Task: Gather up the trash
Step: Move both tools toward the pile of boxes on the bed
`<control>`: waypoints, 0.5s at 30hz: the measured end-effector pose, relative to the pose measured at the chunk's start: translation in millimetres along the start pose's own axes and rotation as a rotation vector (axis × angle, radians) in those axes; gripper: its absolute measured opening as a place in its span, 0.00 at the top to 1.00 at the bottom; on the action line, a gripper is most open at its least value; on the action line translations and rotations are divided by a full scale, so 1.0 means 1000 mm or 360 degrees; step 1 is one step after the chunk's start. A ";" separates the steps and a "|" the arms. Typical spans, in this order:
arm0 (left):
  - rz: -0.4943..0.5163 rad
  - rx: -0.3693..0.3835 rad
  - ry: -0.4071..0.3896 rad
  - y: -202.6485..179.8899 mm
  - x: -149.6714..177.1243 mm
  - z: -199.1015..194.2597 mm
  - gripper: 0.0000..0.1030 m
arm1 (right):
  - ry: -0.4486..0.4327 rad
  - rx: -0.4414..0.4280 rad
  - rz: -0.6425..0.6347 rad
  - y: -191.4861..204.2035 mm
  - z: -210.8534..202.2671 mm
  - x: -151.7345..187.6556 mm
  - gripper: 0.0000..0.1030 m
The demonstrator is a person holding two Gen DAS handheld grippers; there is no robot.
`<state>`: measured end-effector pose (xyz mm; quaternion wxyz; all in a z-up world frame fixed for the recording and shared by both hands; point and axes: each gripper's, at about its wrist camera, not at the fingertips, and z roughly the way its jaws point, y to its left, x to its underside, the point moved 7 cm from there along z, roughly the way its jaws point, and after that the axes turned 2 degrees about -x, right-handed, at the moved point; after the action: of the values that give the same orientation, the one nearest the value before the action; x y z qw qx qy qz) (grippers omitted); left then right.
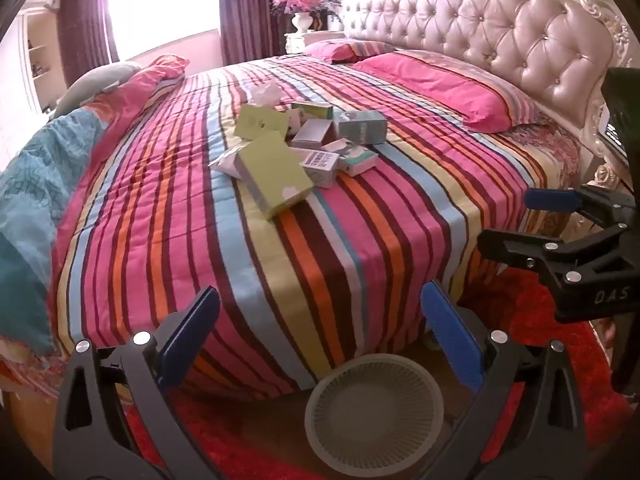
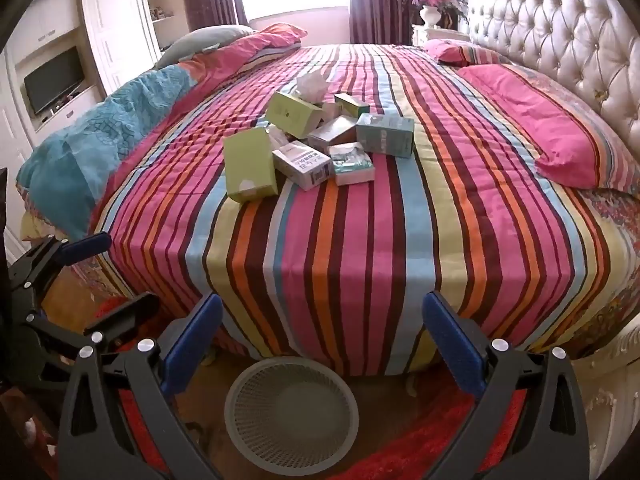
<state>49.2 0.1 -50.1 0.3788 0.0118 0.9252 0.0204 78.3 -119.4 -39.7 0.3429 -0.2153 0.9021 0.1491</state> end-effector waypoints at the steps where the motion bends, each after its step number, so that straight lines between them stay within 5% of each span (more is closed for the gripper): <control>1: -0.0007 0.0007 0.0006 0.001 0.001 0.000 0.05 | -0.0010 -0.0014 0.0005 -0.001 -0.002 0.000 0.07; 15: -0.0015 0.0019 0.0045 0.006 0.005 0.007 0.05 | 0.0033 -0.0031 -0.0085 0.011 0.001 0.001 0.07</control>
<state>50.1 6.3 -58.1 0.3659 0.0093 0.9305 0.0132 73.1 -110.1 -40.3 0.3354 -0.2442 0.8980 0.1464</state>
